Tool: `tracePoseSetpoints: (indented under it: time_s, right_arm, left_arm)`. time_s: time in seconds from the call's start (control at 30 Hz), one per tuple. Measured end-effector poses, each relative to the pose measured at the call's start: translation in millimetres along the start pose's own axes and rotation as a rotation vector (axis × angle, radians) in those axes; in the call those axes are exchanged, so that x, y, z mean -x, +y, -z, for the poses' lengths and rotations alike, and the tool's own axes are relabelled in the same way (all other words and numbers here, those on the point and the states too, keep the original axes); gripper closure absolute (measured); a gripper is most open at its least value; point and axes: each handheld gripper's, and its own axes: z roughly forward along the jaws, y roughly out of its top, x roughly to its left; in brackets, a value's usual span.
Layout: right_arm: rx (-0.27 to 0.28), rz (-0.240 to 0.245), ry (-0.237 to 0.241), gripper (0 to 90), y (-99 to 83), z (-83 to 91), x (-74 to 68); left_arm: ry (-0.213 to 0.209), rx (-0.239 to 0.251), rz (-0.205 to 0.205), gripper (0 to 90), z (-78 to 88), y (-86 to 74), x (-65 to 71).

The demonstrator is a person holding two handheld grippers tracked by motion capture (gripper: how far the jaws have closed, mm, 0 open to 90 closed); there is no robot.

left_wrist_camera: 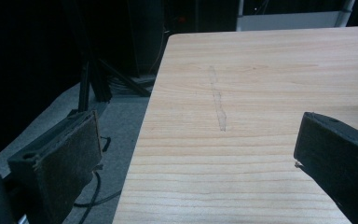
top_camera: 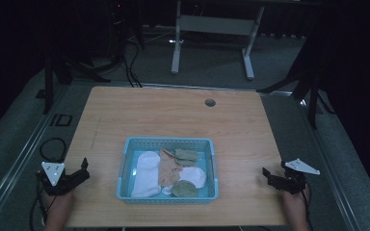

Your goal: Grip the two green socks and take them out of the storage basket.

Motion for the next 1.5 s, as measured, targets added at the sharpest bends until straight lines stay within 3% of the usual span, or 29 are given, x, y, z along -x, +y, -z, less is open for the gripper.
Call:
tracePoseSetpoints:
  time_s: [0.17,0.27,0.33,0.4,0.6,0.63,0.67,0.8,0.87,0.9,1.07,1.37,1.5]
  right_arm:
    - [0.012,-0.029,-0.015,12.9,-0.5,1.3,0.9]
    - [0.012,-0.047,0.018,12.7,-0.5,1.1,3.5]
    - [0.003,-0.046,0.073,12.9,-0.5,0.8,5.7]
    - [-0.009,-0.049,0.097,13.7,-0.2,-0.2,7.0]
    - [-0.074,0.001,0.202,13.2,1.8,-5.8,6.7]
    - [-0.074,0.001,0.202,13.2,1.8,-5.8,6.7]
    - [-0.090,0.031,0.240,13.2,2.7,-7.0,5.6]
    - [-0.120,0.069,0.307,14.0,5.0,-9.7,3.3]
    - [-0.132,0.091,0.316,14.0,7.0,-10.2,0.7]
    - [-0.144,0.106,0.348,14.0,8.8,-10.6,-0.6]
    - [-0.159,0.162,0.400,13.5,14.7,-10.8,-6.9]
    - [-0.280,0.249,0.498,13.4,29.3,-10.1,-19.5]
    - [-0.313,0.281,0.513,13.3,33.5,-10.0,-24.2]
  left_arm:
    - [0.001,-0.001,-0.001,0.4,0.0,0.0,0.0]
    - [-0.001,-0.003,0.001,0.4,0.0,0.1,-0.2]
    - [-0.003,-0.004,0.001,0.4,0.0,0.1,-0.3]
    - [-0.004,-0.005,0.000,0.3,-0.2,0.2,-0.3]
    - [-0.003,-0.003,-0.004,0.4,-0.1,0.1,0.1]
    - [-0.003,-0.003,-0.004,0.4,-0.1,0.1,0.1]
    - [-0.002,-0.004,-0.002,0.4,-0.2,0.2,0.1]
    - [-0.001,-0.003,-0.004,0.4,-0.2,0.1,0.4]
    - [-0.001,-0.004,-0.003,0.4,-0.1,0.1,0.2]
    - [-0.001,-0.004,-0.003,0.4,-0.1,0.1,0.2]
    - [-0.002,-0.005,-0.003,0.3,0.0,0.1,0.2]
    - [-0.001,-0.005,-0.002,0.4,0.0,0.1,0.2]
    - [-0.002,-0.005,-0.003,0.4,-0.1,0.1,0.3]
